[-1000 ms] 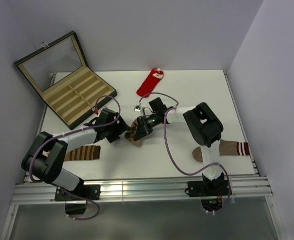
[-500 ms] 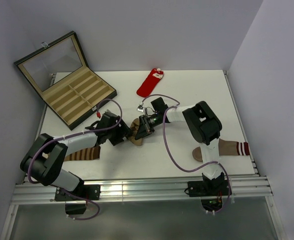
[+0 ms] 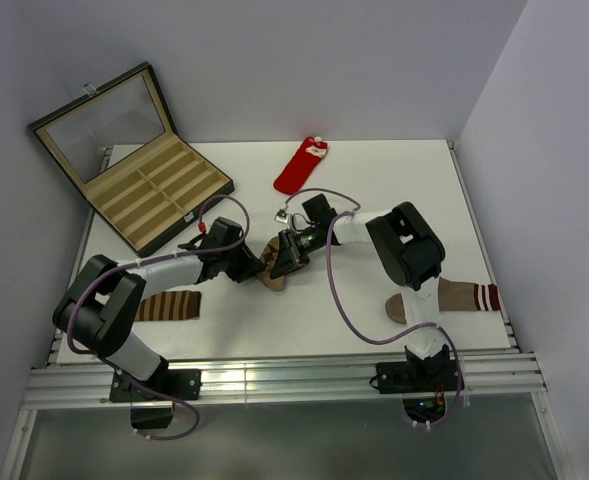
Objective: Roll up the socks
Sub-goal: Roll the sock at the center of the board.
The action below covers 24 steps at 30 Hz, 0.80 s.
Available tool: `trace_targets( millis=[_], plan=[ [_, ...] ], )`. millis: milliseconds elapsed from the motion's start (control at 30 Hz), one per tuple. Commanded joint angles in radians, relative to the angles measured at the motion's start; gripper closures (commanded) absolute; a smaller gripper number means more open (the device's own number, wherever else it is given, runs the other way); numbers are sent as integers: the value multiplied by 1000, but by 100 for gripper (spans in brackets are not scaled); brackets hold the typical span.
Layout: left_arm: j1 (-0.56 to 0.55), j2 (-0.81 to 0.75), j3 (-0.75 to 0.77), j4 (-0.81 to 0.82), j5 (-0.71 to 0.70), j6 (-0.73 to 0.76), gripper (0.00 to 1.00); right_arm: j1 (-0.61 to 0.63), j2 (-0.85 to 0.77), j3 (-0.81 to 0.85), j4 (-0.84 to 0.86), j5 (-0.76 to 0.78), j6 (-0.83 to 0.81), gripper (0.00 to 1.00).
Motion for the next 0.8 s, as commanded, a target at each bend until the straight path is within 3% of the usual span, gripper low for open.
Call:
trace_targets(
  millis=[0,167,367,567,767],
  plan=[
    [4,71,17,-127,-35,37,74,10,-12,-41,-46,232,-40,90],
    [18,115,60,-181,-28,103,80,36,-165,-136,55,382,-49,64],
    [27,161,105,-206,9,154,82,101,-409,-274,181,737,-127,47],
    [38,187,157,-241,25,211,82,286,-535,-329,230,1129,-264,42],
    [56,193,168,-256,41,235,82,434,-508,-325,265,1267,-342,41]
  ],
)
